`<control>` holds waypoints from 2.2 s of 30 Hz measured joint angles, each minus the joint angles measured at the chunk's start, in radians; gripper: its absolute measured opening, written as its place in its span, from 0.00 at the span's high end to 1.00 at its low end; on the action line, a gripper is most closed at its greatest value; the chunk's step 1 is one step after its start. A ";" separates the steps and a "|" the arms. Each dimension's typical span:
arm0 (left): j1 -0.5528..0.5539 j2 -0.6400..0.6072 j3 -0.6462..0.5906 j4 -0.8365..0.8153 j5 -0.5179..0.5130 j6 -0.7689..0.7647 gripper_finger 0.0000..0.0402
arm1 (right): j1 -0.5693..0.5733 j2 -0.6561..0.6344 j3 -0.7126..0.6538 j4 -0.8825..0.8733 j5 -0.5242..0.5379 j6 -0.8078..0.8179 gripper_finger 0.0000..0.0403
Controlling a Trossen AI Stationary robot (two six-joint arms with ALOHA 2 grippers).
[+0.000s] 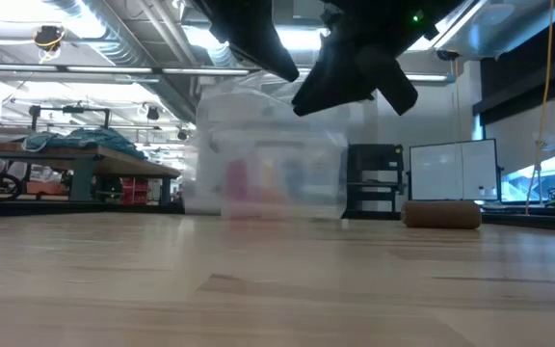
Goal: Roll bandage
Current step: Open the transparent zip bag
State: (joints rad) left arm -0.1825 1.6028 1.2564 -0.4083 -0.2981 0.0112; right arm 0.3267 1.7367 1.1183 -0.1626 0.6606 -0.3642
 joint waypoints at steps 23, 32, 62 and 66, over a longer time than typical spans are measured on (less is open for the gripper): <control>-0.046 0.000 -0.001 0.022 -0.149 0.098 0.99 | 0.090 0.030 -0.001 -0.067 -0.095 0.237 0.99; -0.048 0.001 -0.007 0.026 -0.229 0.110 0.99 | 0.042 0.052 -0.001 -0.079 -0.451 0.333 0.99; -0.062 0.006 0.026 -0.047 -0.106 -0.034 0.68 | 0.045 0.078 -0.001 -0.078 -0.209 0.307 1.00; -0.083 0.027 0.029 -0.040 -0.095 -0.035 0.65 | 0.044 0.078 -0.001 -0.077 -0.206 0.322 1.00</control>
State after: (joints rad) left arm -0.2657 1.6294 1.2850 -0.4479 -0.3930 -0.0242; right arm 0.3706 1.8149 1.1175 -0.2397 0.4541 -0.0418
